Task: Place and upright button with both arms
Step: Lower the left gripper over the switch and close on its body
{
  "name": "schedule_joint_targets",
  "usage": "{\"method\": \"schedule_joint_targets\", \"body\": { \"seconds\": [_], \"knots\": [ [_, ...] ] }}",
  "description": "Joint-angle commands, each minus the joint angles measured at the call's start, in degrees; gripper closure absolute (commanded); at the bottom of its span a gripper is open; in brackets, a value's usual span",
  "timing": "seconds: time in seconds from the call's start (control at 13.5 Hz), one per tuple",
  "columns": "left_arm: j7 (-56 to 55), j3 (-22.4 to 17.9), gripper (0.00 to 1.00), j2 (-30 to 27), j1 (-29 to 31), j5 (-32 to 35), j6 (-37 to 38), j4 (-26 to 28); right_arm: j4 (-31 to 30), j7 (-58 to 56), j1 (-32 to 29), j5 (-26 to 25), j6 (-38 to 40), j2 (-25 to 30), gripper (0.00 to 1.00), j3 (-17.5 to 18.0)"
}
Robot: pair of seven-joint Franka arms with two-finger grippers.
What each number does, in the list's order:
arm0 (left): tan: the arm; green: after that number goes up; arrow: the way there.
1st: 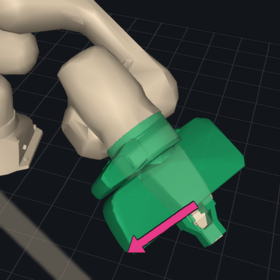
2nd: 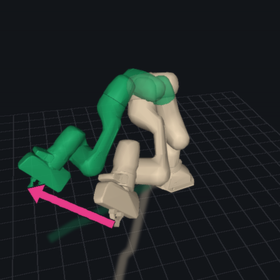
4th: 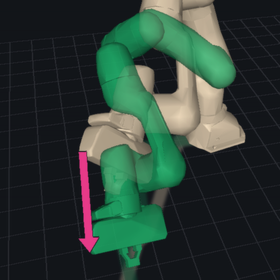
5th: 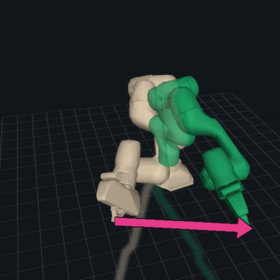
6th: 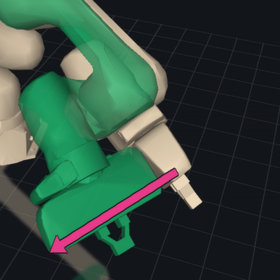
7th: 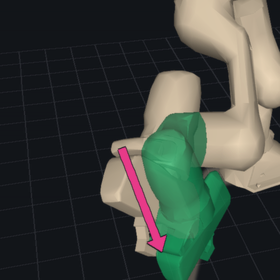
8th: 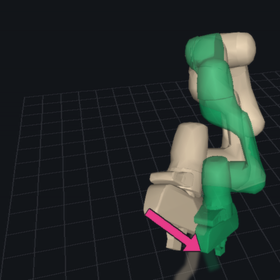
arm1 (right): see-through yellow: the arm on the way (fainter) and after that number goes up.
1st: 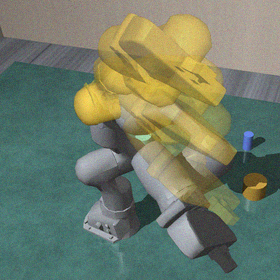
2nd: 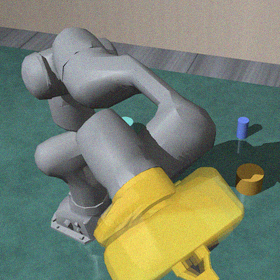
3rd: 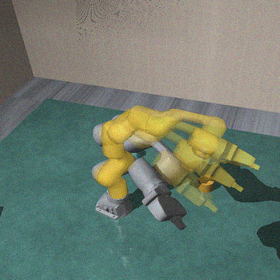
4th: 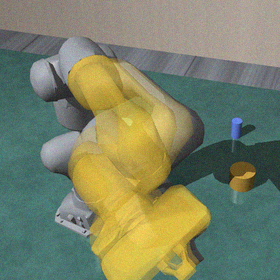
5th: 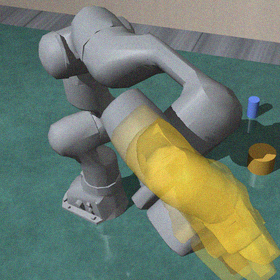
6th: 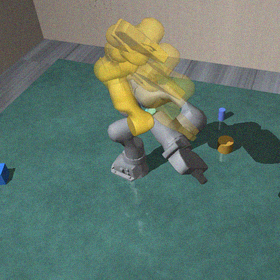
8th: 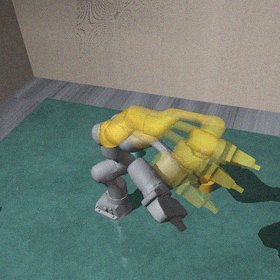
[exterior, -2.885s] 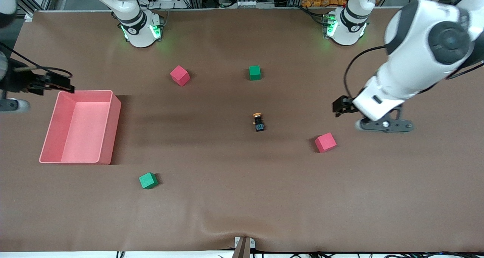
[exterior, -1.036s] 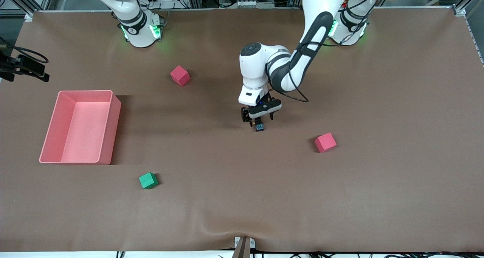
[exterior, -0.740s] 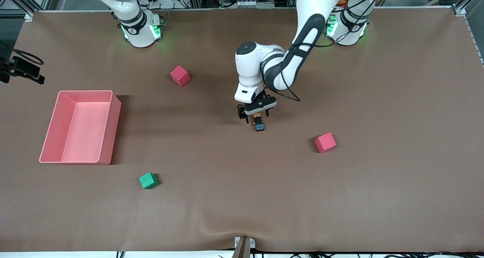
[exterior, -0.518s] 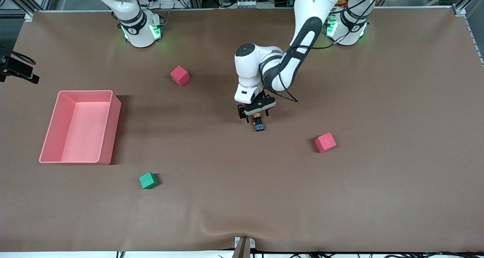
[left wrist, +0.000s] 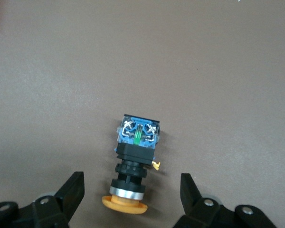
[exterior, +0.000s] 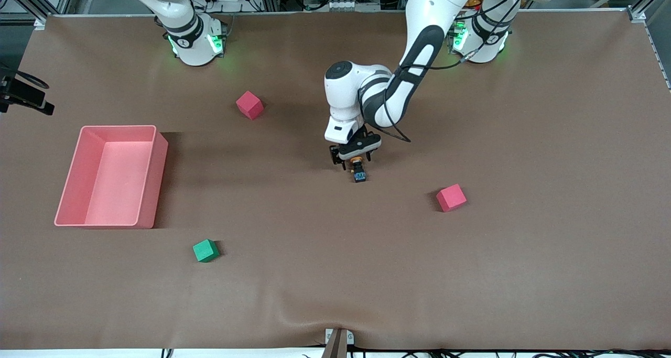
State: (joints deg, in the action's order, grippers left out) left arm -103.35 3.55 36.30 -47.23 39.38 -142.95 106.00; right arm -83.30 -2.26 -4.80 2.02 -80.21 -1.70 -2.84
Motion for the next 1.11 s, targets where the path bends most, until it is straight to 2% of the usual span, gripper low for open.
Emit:
{"method": "schedule_joint_targets", "body": {
  "seconds": [0.0,0.15,0.52,0.74,1.04],
  "knots": [
    [-3.3,-0.5,0.10,0.5,-0.6,1.9,-0.8,-0.4,0.4,0.3,-1.4,0.8,0.6,0.6,0.00,0.4],
    [-3.5,-0.5,0.14,0.5,-0.6,1.9,-0.8,0.0,0.6,-0.1,-3.3,1.1,0.5,0.7,0.00,0.5],
    [-3.9,-0.5,0.23,0.5,-0.7,1.9,-0.8,0.3,0.7,0.0,-2.9,1.7,-1.6,0.2,0.00,0.9],
    [-4.0,-0.5,0.36,0.4,-0.8,1.9,-0.8,0.3,0.7,0.0,-2.7,1.6,-1.2,0.0,0.00,0.9],
    [-4.3,-0.5,0.37,0.5,-1.0,1.9,-0.7,0.3,0.8,-0.1,-2.8,1.4,-1.6,0.0,0.00,0.9]
  ]
}}
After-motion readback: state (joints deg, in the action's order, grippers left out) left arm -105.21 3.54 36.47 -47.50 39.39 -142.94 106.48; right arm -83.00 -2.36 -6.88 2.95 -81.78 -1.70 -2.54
